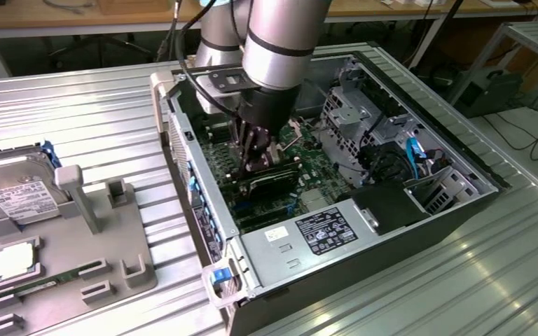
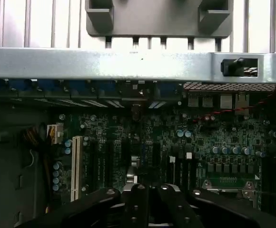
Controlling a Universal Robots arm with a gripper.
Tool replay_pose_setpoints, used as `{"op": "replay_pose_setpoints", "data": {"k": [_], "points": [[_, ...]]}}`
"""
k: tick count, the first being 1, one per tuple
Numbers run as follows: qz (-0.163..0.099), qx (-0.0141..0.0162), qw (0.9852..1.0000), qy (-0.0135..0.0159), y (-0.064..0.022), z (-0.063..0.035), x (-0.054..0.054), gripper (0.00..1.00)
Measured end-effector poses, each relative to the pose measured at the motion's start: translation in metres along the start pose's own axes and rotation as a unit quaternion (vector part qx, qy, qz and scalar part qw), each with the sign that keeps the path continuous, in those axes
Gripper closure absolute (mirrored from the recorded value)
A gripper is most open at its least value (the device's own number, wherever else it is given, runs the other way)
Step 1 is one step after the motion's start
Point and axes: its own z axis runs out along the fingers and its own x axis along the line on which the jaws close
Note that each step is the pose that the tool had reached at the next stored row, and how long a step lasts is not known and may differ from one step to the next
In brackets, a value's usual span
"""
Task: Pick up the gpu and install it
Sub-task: 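Press down on the gpu until it lock into place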
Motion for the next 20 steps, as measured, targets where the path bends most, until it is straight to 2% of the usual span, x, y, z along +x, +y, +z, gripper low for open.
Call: {"op": "replay_pose_setpoints", "data": {"k": [1,2,5,9,10,12,15,20], "points": [[-0.001,0.0013,1.0,0.0001,0.0135,0.002,0.004,0.89],[-0.008,0.0045,1.0,0.0009,0.0186,0.0068,0.004,0.89],[-0.009,0.0048,0.9999,0.0008,0.0199,0.0142,0.004,0.89],[-0.009,0.0048,0.9999,0.0006,0.0199,0.0174,0.004,0.89],[-0.009,0.0049,0.9999,-0.0001,0.0199,0.0176,0.004,0.89],[-0.009,0.005,0.9999,-0.0036,0.0199,0.0171,0.004,0.89],[-0.01,0.0059,0.9999,-0.0078,0.0202,0.0133,0.003,0.89],[-0.01,0.0053,0.9999,-0.008,0.0216,-0.0016,0.004,0.89]]}}
